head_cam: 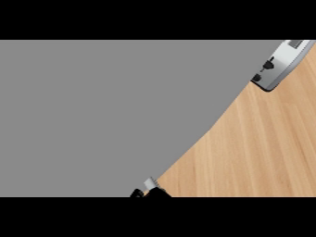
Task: Pick up the wine, place it into the cabinet and close the cabinet
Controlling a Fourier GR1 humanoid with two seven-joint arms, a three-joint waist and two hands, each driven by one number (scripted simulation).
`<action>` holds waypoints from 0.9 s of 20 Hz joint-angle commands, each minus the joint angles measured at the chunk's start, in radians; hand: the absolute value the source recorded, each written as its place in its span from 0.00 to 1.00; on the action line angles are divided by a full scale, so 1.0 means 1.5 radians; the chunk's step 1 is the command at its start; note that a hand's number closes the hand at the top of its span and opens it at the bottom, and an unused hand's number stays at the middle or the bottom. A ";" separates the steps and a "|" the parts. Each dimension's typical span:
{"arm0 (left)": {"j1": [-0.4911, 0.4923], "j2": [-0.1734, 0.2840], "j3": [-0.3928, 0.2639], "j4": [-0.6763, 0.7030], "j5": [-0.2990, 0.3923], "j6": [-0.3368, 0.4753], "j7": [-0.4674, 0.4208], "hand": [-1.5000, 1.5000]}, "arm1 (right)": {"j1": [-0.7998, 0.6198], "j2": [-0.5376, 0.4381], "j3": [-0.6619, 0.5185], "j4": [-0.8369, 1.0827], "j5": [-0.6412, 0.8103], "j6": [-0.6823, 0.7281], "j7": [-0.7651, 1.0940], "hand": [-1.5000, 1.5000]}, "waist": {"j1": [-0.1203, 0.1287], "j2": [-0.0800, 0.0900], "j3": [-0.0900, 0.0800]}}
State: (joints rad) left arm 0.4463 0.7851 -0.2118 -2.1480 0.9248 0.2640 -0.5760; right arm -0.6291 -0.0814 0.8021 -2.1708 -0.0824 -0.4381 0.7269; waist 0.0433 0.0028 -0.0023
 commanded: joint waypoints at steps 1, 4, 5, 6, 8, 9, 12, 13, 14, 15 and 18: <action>-0.012 -0.027 -0.016 0.026 -0.015 -0.004 -0.003 0.00 | -0.157 0.052 -0.048 0.130 -0.066 -0.045 -0.012 1.00 | -0.002 0.000 0.000; -0.019 -0.030 -0.010 0.002 -0.013 0.022 0.025 0.00 | -0.241 0.053 -0.110 0.214 -0.106 -0.022 -0.040 1.00 | -0.006 0.001 0.001; -0.022 -0.041 -0.018 0.006 -0.033 0.032 0.009 0.00 | -0.266 0.053 -0.124 0.264 -0.113 -0.026 -0.068 1.00 | -0.001 0.002 0.001; -0.020 -0.035 -0.002 0.020 -0.026 0.017 0.018 0.00 | -0.291 0.053 -0.142 0.268 -0.121 -0.028 -0.034 1.00 | -0.009 -0.001 0.001; -0.043 -0.036 0.007 0.019 -0.016 0.029 0.038 0.00 | -0.327 0.054 -0.164 0.324 -0.115 -0.014 -0.081 1.00 | -0.011 0.001 0.001; -0.010 -0.022 0.024 0.003 -0.011 0.007 0.035 0.00 | -0.320 0.054 -0.133 0.359 -0.070 -0.017 -0.103 1.00 | -0.006 -0.001 0.001; -0.030 -0.034 0.012 -0.016 -0.015 0.040 0.058 0.00 | -0.385 0.054 -0.203 0.453 -0.068 0.036 -0.112 1.00 | -0.009 0.000 0.001; -0.022 -0.055 -0.012 0.021 -0.053 0.023 0.020 0.00 | -0.386 0.047 -0.214 0.475 -0.066 0.058 -0.132 1.00 | -0.011 0.001 0.001; -0.007 -0.065 -0.014 0.021 -0.058 0.014 0.013 0.00 | -0.404 0.042 -0.237 0.440 -0.064 0.050 -0.085 1.00 | -0.017 -0.003 0.001; 0.000 -0.048 0.022 0.017 -0.034 -0.009 0.024 0.00 | -0.369 0.043 -0.235 0.485 -0.063 0.068 -0.146 1.00 | -0.013 -0.001 0.001; -0.014 -0.072 0.019 0.032 -0.050 -0.010 0.022 0.00 | -0.382 0.054 -0.229 0.537 -0.067 0.049 -0.160 1.00 | -0.015 -0.002 0.001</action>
State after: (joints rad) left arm 0.4146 0.6994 -0.2034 -2.1148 0.8613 0.2754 -0.5339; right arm -1.1761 -0.0025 0.4808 -1.4606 -0.1913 -0.3634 0.5208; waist 0.0240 0.0009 -0.0016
